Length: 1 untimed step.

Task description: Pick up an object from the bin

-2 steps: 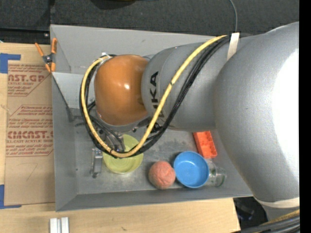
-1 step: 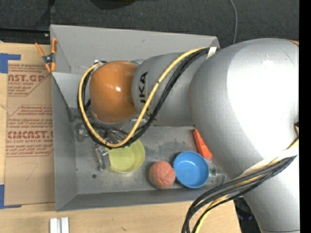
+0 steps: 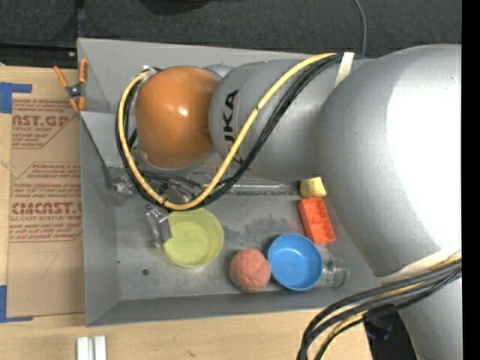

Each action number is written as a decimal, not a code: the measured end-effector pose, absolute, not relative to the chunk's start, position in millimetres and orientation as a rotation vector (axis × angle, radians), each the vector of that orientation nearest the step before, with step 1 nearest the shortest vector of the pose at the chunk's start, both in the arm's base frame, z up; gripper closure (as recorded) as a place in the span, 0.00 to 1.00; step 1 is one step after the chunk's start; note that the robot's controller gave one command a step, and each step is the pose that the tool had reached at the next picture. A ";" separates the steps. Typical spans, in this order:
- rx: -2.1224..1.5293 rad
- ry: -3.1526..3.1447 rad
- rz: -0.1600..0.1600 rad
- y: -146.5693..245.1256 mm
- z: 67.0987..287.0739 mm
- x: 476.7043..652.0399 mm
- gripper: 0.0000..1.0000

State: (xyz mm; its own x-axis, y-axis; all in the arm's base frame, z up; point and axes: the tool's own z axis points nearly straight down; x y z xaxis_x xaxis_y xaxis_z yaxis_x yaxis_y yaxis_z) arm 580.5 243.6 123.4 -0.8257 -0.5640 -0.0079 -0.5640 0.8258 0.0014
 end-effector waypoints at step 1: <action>-2.005 2.420 0.009 183.3 104.9 566.4 0.00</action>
Offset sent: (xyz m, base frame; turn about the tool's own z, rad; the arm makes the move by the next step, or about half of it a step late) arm 0.0107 -0.0880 -0.0534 -0.3451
